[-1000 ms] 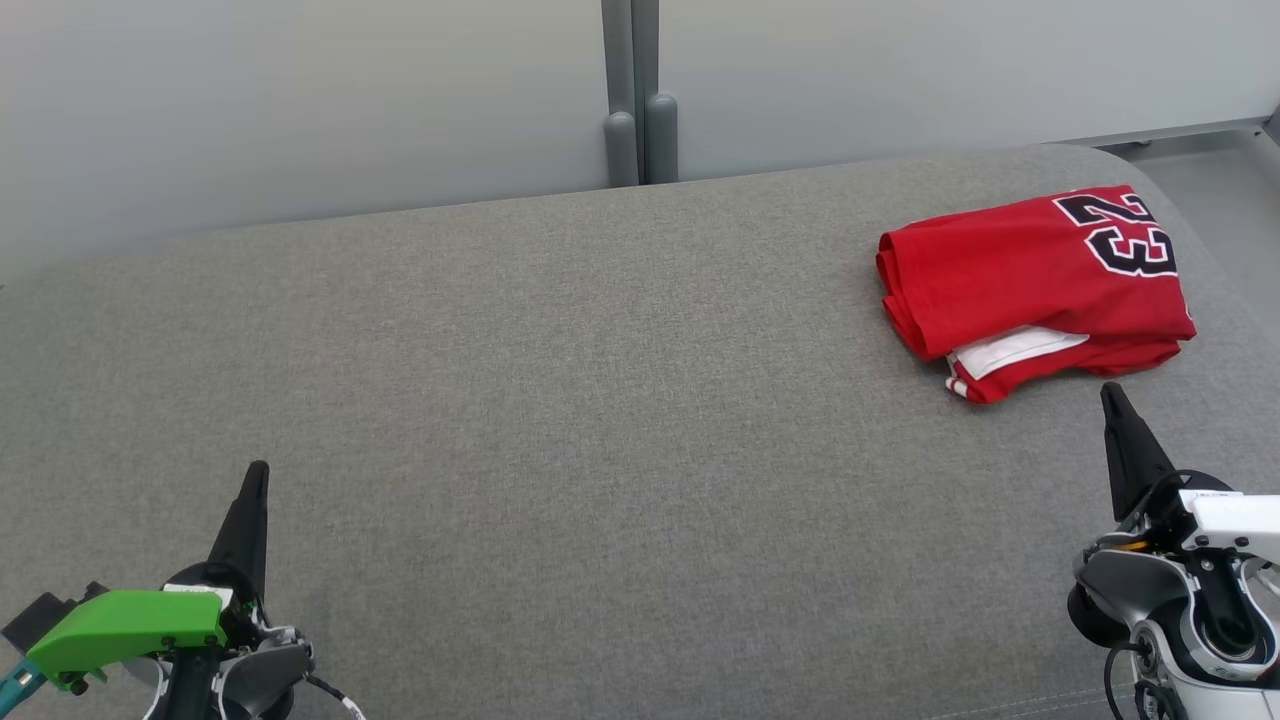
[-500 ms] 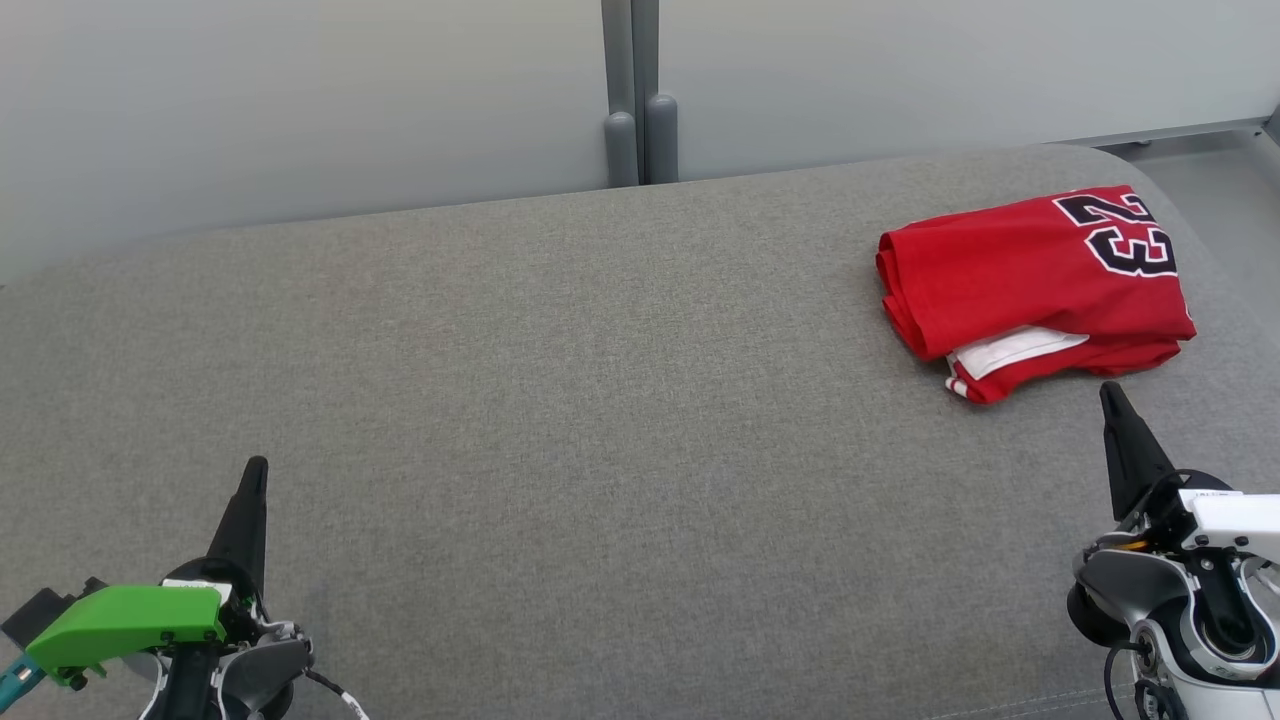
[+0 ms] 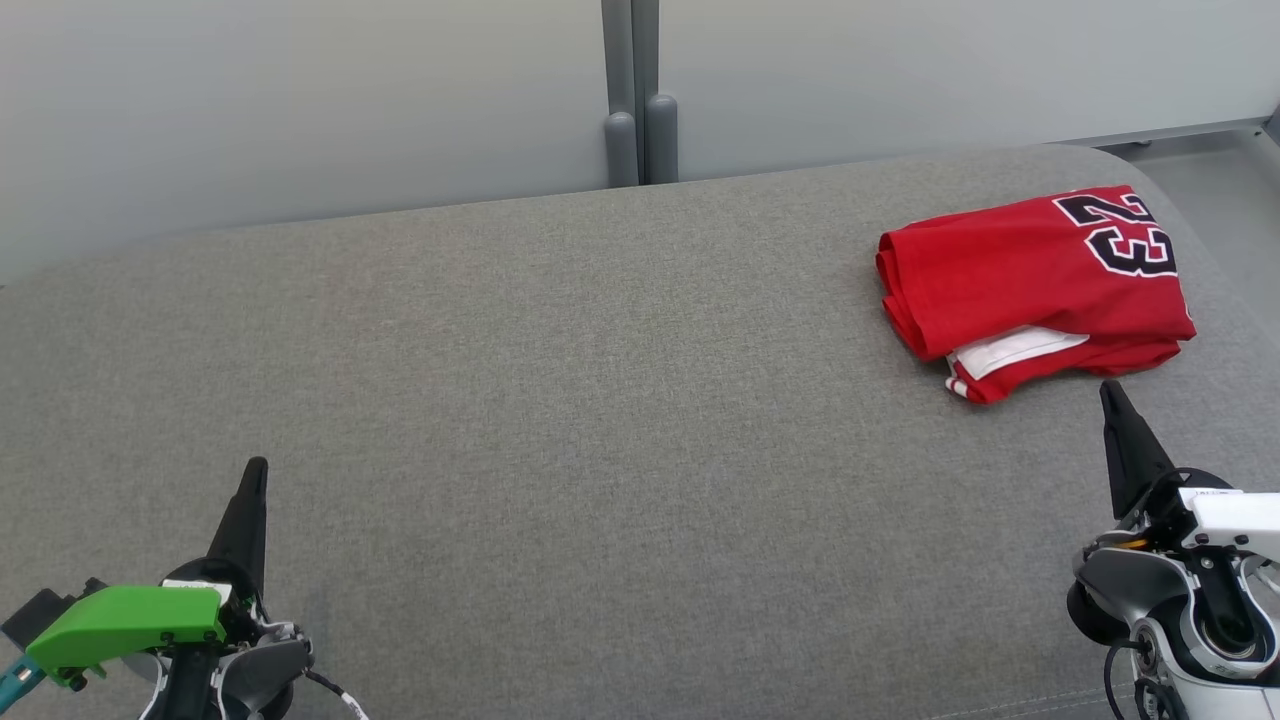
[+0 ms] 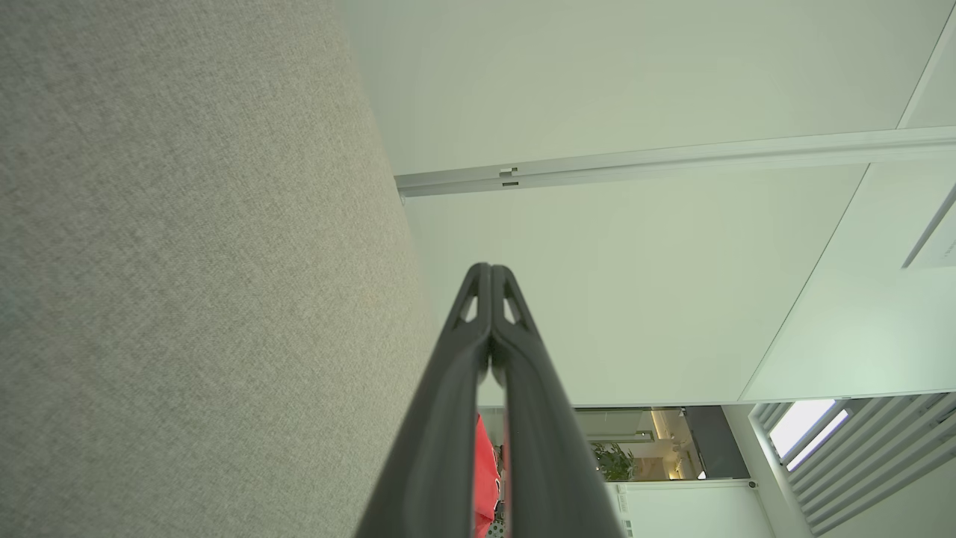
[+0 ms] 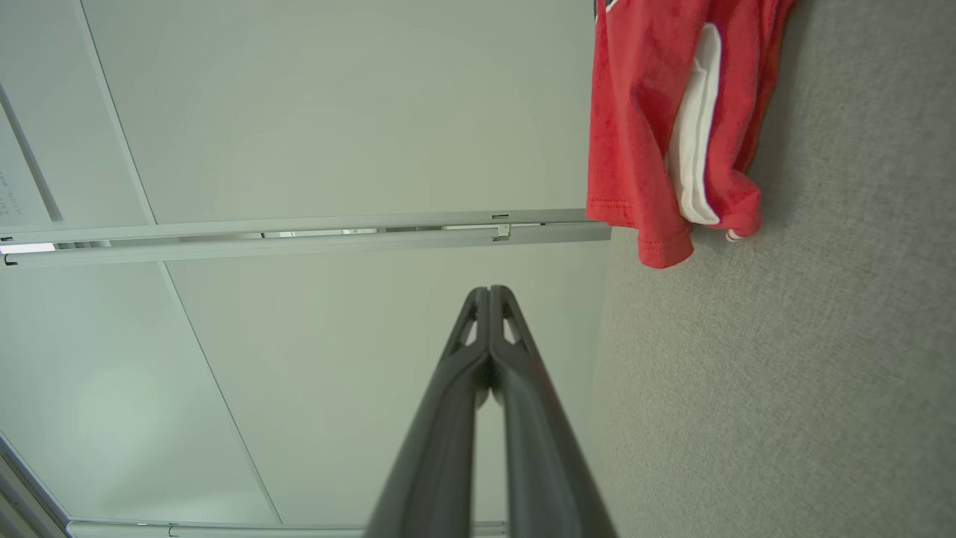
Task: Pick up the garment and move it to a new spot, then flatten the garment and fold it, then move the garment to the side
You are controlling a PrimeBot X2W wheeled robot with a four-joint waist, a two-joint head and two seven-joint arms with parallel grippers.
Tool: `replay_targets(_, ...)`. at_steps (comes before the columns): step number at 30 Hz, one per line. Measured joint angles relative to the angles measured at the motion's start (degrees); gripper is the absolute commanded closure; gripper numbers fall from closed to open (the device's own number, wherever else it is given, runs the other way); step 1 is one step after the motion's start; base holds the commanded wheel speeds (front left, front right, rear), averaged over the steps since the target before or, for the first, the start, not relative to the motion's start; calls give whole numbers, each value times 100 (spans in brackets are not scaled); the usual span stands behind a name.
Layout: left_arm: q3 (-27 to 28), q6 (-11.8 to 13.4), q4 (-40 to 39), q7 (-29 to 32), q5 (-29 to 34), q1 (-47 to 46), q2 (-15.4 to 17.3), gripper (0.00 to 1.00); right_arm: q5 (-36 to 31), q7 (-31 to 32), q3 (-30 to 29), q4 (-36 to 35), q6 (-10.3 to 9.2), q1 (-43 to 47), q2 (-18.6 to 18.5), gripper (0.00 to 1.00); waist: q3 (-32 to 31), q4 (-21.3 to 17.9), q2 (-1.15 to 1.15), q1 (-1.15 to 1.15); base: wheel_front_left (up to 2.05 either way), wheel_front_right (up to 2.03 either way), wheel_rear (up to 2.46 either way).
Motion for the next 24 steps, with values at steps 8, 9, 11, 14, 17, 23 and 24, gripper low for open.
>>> replay_targets(8, 1, -1, 10, 0, 0, 0, 0, 100, 0, 0, -1, 1, 1, -2, 0, 100, 0, 0, 0, 0, 0, 0, 0)
replay_targets(9, 1, -1, 13, 0, 0, 0, 0, 100, 0, 0, -1, 2, 1, -2, 0, 100, 0, 0, 0, 0, 0, 0, 0)
replay_targets(11, 1, -1, 19, 0, 0, 0, 0, 100, 0, 0, -1, 2, 1, -2, 1, 100, 0, 0, 0, 0, 0, 0, 0)
replay_targets(14, 2, -42, 26, 0, 0, 0, 0, 100, 0, 0, -1, 3, 1, -4, 1, 100, -1, 0, 0, 0, 0, 0, 0)
replay_targets(17, 3, -43, 29, 0, 0, 0, 0, 100, 0, 0, -2, 4, 1, -8, 1, 100, -1, 0, 0, 0, 0, 0, 0)
replay_targets(23, 4, -43, 33, 0, 0, 0, 0, 100, 0, 0, -2, 7, 1, -50, 1, 100, -1, 0, 0, 0, 0, 0, 0)
replay_targets(24, 4, -43, 33, 0, 0, 0, 0, 100, 0, 0, -3, 8, 1, -50, 1, 100, -1, 0, 0, 0, 0, 0, 0)
